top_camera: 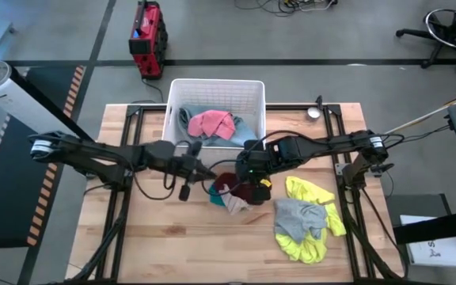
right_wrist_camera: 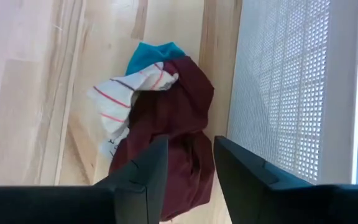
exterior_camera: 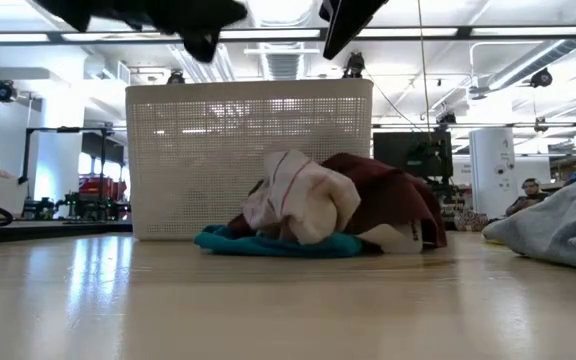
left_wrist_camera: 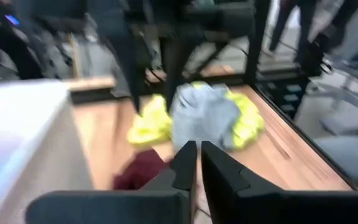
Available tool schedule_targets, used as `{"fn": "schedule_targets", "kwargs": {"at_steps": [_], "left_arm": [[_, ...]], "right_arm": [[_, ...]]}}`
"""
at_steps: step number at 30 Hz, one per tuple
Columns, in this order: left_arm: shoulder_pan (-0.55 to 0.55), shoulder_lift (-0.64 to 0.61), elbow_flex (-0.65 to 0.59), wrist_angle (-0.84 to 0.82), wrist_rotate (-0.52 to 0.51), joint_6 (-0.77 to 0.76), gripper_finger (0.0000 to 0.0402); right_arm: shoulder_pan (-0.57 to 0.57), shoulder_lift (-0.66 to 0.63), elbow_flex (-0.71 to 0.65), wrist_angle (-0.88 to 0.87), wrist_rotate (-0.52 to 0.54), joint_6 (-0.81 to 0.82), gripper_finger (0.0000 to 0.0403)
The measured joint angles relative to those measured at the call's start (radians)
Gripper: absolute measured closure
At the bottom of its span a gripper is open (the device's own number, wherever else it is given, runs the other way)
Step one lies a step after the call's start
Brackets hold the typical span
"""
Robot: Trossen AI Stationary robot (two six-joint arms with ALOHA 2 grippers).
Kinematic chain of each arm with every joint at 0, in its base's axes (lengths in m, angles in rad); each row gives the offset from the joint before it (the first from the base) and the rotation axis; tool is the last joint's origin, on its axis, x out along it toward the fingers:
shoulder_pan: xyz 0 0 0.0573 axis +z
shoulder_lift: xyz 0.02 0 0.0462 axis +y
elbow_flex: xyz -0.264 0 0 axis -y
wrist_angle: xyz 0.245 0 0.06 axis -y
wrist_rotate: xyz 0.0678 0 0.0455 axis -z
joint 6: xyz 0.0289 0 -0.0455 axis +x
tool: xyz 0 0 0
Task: Sort clothes
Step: Put the white pattern sock into the white laundry bin
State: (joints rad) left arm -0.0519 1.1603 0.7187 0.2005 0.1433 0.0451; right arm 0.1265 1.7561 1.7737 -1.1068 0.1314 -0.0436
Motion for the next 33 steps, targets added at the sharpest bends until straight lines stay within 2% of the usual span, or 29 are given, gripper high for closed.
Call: {"fn": "schedule_targets", "kwargs": {"at_steps": [5, 11, 14, 18, 21, 25, 28, 31, 33], "left_arm": [[-0.017, 0.109, -0.002, 0.000, 0.046, -0.021, 0.0337], [-0.070, 0.212, 0.003, 0.001, 0.048, 0.086, 0.0262], [-0.083, 0.254, 0.011, 0.001, -0.006, 0.131, 0.0227], [-0.077, 0.315, 0.031, 0.001, -0.150, 0.170, 0.0192], [-0.076, 0.372, 0.053, -0.006, -0.176, 0.208, 0.0174], [-0.076, 0.449, 0.108, -0.081, -0.175, 0.221, 0.0167], [-0.078, 0.498, 0.150, -0.132, -0.179, 0.234, 0.0175], [-0.078, 0.537, 0.173, -0.140, -0.200, 0.240, 0.0205], [-0.079, 0.556, 0.176, -0.142, -0.223, 0.261, 0.0240]], "right_arm": [[0.004, -0.001, -0.009, -0.001, -0.047, 0.008, 0.0291], [0.022, -0.002, -0.069, 0.010, -0.089, 0.008, 0.0277], [0.029, -0.006, -0.108, 0.024, -0.091, 0.009, 0.0261], [0.029, -0.008, -0.142, 0.046, -0.090, 0.019, 0.0242], [0.029, -0.008, -0.157, 0.048, -0.091, 0.018, 0.0237], [0.031, -0.008, -0.160, 0.048, -0.125, 0.018, 0.0238], [0.038, -0.012, -0.160, 0.044, -0.135, 0.011, 0.0243], [0.046, -0.013, -0.161, 0.039, -0.135, 0.006, 0.0253], [0.053, -0.013, -0.173, 0.042, -0.134, 0.005, 0.0269]]}}
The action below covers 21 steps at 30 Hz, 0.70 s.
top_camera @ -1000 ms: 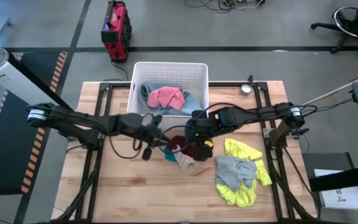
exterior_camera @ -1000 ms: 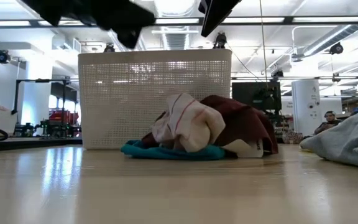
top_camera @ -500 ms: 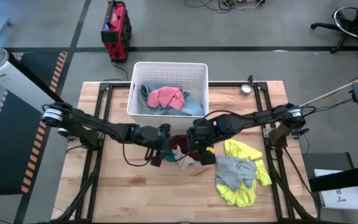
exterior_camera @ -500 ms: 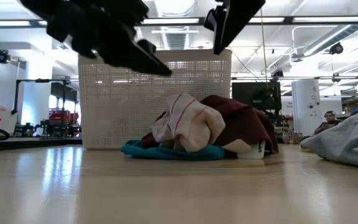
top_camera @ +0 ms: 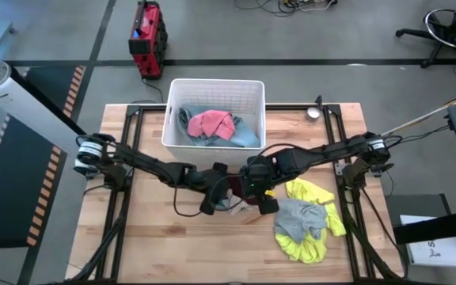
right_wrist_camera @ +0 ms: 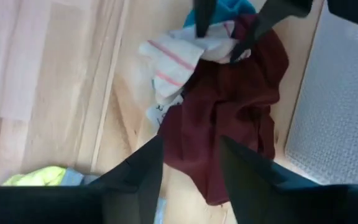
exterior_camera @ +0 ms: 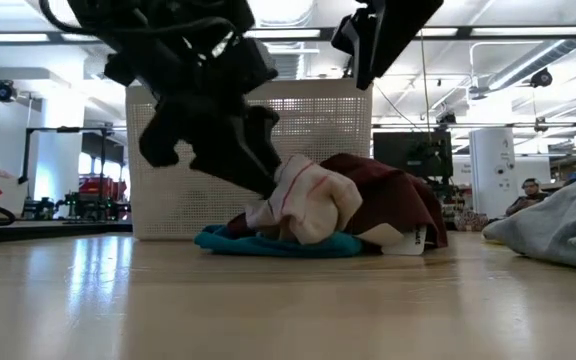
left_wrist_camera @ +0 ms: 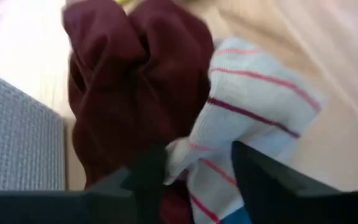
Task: Sort clothes
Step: Put the white pattern sock into the white laundry bin
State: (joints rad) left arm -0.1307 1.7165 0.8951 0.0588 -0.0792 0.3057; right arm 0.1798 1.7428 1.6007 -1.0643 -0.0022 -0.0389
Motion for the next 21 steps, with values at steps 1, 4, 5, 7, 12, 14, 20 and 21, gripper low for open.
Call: {"fn": "schedule_targets", "kwargs": {"at_steps": [1, 4, 5, 7, 12, 14, 20, 21], "left_arm": [[0.000, 0.005, 0.000, -0.003, -0.013, 0.004, 0.0262], [0.000, 0.006, 0.000, 0.000, -0.059, 0.004, 0.0339], [0.000, 0.001, 0.000, -0.004, -0.072, -0.003, 0.0366], [0.000, -0.020, 0.000, -0.016, -0.076, -0.037, 0.0390], [-0.007, -0.126, 0.000, -0.038, -0.078, -0.076, 0.0398], [-0.009, -0.177, 0.000, -0.034, -0.069, -0.087, 0.0399], [-0.011, -0.352, 0.004, -0.034, -0.069, -0.106, 0.0401], [-0.010, -0.379, 0.005, -0.034, -0.069, -0.109, 0.0401]], "right_arm": [[0.004, 0.000, -0.010, 0.000, 0.002, -0.006, 0.0281], [0.017, -0.008, -0.075, 0.022, 0.017, -0.031, 0.0331], [0.020, -0.019, -0.110, 0.045, 0.029, -0.037, 0.0350], [0.021, -0.052, -0.192, 0.138, 0.028, -0.047, 0.0387], [0.020, -0.183, -0.395, 0.325, 0.028, -0.001, 0.0395], [0.021, -0.251, -0.472, 0.413, 0.029, 0.023, 0.0400], [0.021, -0.443, -0.690, 0.686, 0.031, 0.074, 0.0402], [0.021, -0.467, -0.718, 0.720, 0.031, 0.080, 0.0402]]}}
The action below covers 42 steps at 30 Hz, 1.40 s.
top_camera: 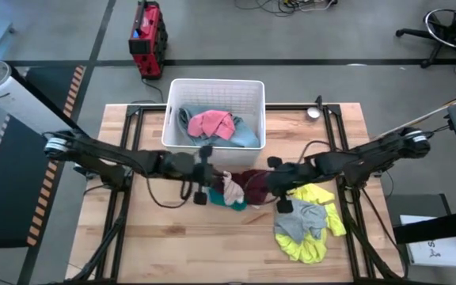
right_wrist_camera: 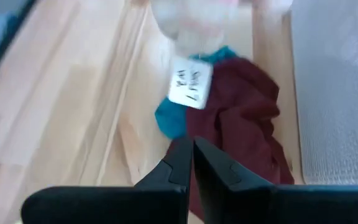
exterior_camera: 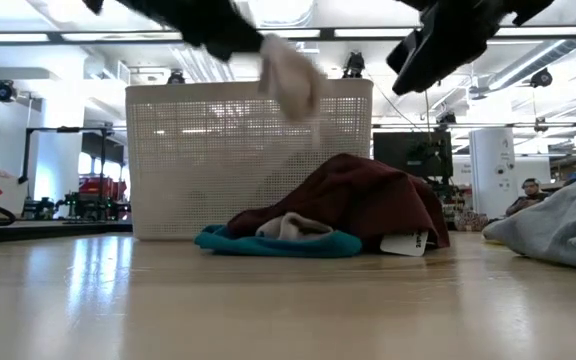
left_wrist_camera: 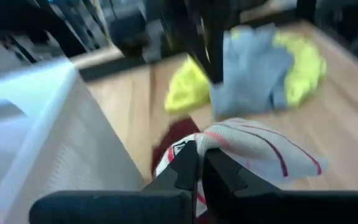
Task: Sort clothes
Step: Put the white pattern sock into the white laundry bin
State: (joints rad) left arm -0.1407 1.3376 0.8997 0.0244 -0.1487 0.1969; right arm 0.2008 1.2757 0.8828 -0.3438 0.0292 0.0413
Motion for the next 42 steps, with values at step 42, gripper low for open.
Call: {"fn": "schedule_targets", "kwargs": {"at_steps": [42], "left_arm": [[0.532, -0.143, 0.003, -0.118, -0.050, -0.075, 0.0305]], "right_arm": [[0.011, 0.002, -0.126, 0.236, 0.050, 0.037, 0.0351]]}}
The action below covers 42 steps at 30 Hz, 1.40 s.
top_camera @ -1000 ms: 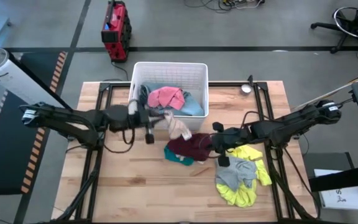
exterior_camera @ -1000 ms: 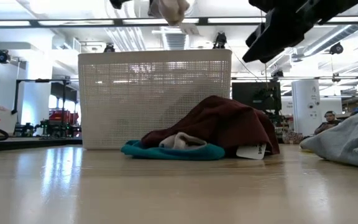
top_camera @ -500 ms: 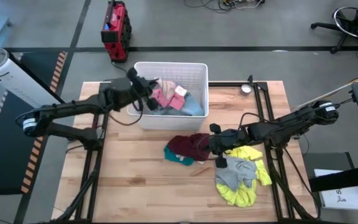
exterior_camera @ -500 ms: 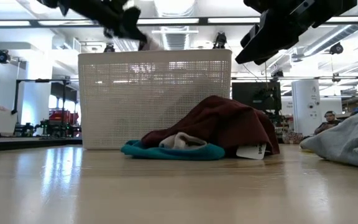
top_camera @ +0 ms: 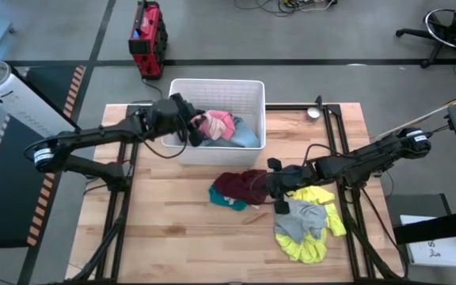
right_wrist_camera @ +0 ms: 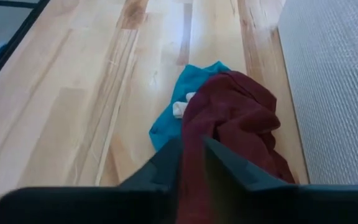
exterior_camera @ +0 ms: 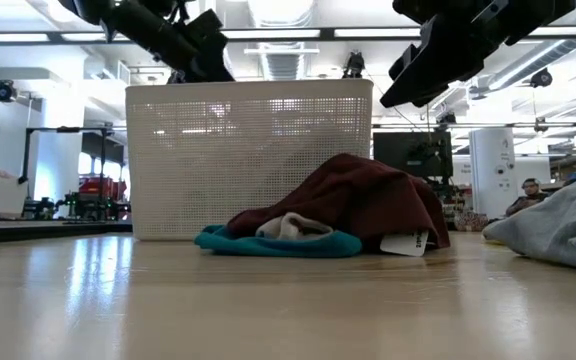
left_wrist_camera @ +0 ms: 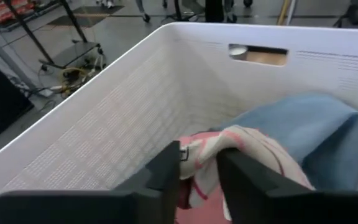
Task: Sort clothes
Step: Put the white pattern sock into the white laundry bin, then put the dark red shorts into the white laundry bin
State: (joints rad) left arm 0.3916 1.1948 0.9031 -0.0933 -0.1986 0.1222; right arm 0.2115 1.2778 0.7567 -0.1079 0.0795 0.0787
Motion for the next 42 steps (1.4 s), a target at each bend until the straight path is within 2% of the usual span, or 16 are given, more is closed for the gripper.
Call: {"fn": "schedule_targets", "kwargs": {"at_steps": [8, 15, 20, 26, 31, 34, 37, 42], "left_arm": [[-0.047, -0.068, 0.000, 0.004, 0.000, 0.019, 0.0186], [-0.082, -0.125, 0.000, -0.012, 0.000, 0.026, 0.0111], [-0.134, -0.172, -0.014, -0.006, 0.000, 0.060, 0.0090], [-0.222, -0.260, -0.105, 0.112, -0.001, 0.079, 0.0099], [-0.281, -0.359, -0.230, 0.237, -0.002, 0.079, 0.0114], [-0.306, -0.413, -0.306, 0.318, -0.003, 0.079, 0.0121], [-0.323, -0.463, -0.378, 0.371, -0.004, 0.079, 0.0127], [-0.341, -0.522, -0.485, 0.475, -0.004, 0.079, 0.0134]], "right_arm": [[0.000, 0.028, 0.001, -0.014, 0.020, 0.026, 0.0223], [0.000, 0.132, 0.015, -0.007, 0.144, 0.024, 0.0155], [-0.005, 0.207, 0.045, -0.002, 0.158, 0.013, 0.0130], [-0.012, 0.310, 0.096, -0.008, 0.157, -0.011, 0.0119], [-0.023, 0.384, 0.158, -0.038, 0.157, -0.011, 0.0137], [-0.026, 0.410, 0.196, -0.083, 0.162, -0.011, 0.0173], [-0.024, 0.421, 0.231, -0.122, 0.188, -0.027, 0.0234], [-0.024, 0.396, 0.267, -0.209, 0.192, -0.053, 0.0368]]}}
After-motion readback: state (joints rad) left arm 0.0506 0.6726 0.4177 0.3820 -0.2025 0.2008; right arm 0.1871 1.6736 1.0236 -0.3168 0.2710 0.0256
